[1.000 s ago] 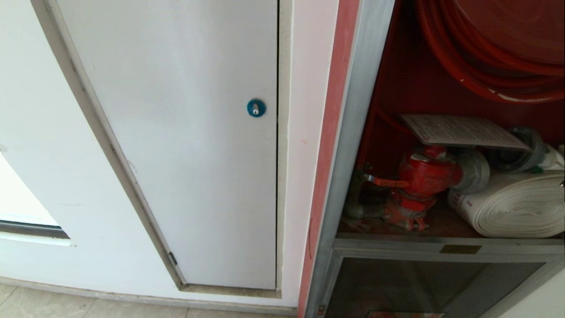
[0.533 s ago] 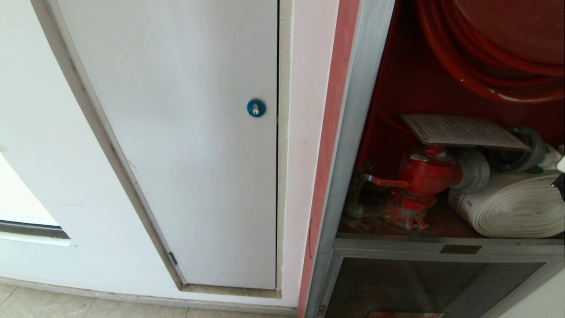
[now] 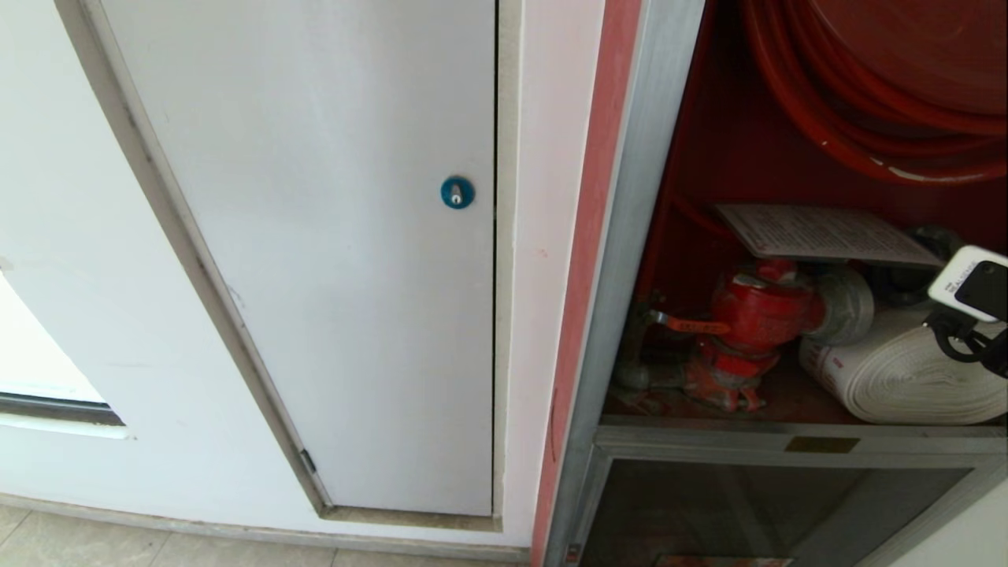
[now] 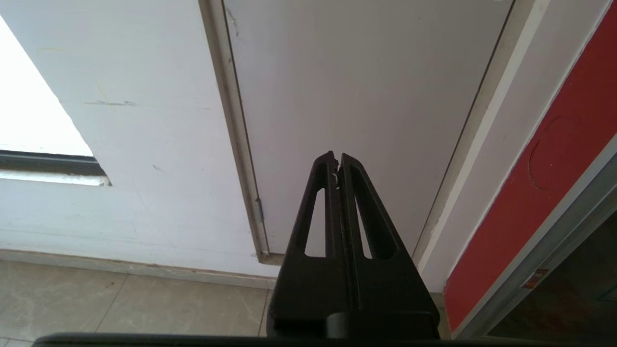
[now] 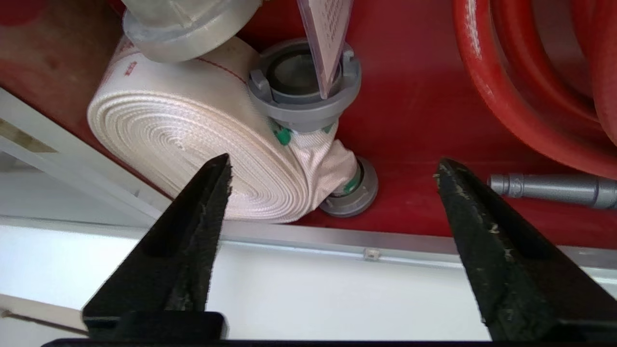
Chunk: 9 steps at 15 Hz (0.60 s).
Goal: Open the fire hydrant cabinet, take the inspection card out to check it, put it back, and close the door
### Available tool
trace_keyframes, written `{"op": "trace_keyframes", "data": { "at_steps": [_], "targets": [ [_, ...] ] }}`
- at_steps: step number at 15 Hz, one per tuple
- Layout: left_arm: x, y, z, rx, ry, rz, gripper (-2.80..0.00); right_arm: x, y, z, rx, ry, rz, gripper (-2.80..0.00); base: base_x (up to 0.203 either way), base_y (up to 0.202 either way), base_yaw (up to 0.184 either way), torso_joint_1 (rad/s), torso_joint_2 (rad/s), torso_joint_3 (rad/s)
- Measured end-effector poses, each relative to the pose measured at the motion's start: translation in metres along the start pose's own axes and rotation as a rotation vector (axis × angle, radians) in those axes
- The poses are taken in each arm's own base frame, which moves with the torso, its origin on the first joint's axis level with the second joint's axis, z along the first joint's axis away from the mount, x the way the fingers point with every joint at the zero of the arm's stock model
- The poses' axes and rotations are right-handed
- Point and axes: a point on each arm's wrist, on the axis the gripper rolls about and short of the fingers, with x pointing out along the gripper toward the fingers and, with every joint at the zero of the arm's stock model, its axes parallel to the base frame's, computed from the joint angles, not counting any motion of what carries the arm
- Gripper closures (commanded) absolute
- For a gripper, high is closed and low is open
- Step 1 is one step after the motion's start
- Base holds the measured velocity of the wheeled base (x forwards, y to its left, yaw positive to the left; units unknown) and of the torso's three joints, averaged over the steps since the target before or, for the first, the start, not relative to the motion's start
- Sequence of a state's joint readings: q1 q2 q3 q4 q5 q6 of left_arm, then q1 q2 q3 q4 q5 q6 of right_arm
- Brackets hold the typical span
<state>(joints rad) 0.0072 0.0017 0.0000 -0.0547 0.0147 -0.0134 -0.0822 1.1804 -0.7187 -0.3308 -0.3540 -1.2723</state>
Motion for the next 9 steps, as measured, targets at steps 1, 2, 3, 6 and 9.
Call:
{"op": "trace_keyframes", "data": {
  "at_steps": [1,2,3,6,9],
  "targets": [
    [0.0,0.0,0.0,0.0,0.0,0.0,0.0,0.001,-0.001,0.002,0.004,-0.004,-0.012,-2.8,0.0,0.0,0.0,0.0,0.0,0.0],
    [0.0,0.0,0.0,0.0,0.0,0.0,0.0,0.002,-0.002,0.005,0.009,-0.015,-0.027,-2.8,0.0,0.0,0.0,0.0,0.0,0.0],
    [0.0,0.0,0.0,0.0,0.0,0.0,0.0,0.005,-0.002,0.007,0.014,-0.025,-0.039,-2.8,0.0,0.0,0.0,0.0,0.0,0.0],
    [0.0,0.0,0.0,0.0,0.0,0.0,0.0,0.012,0.002,0.012,0.009,-0.036,-0.029,-2.8,0.0,0.0,0.0,0.0,0.0,0.0],
    [0.0,0.0,0.0,0.0,0.0,0.0,0.0,0.022,0.004,0.019,-0.015,-0.059,-0.05,-2.8,0.0,0.0,0.0,0.0,0.0,0.0]
  ]
}}
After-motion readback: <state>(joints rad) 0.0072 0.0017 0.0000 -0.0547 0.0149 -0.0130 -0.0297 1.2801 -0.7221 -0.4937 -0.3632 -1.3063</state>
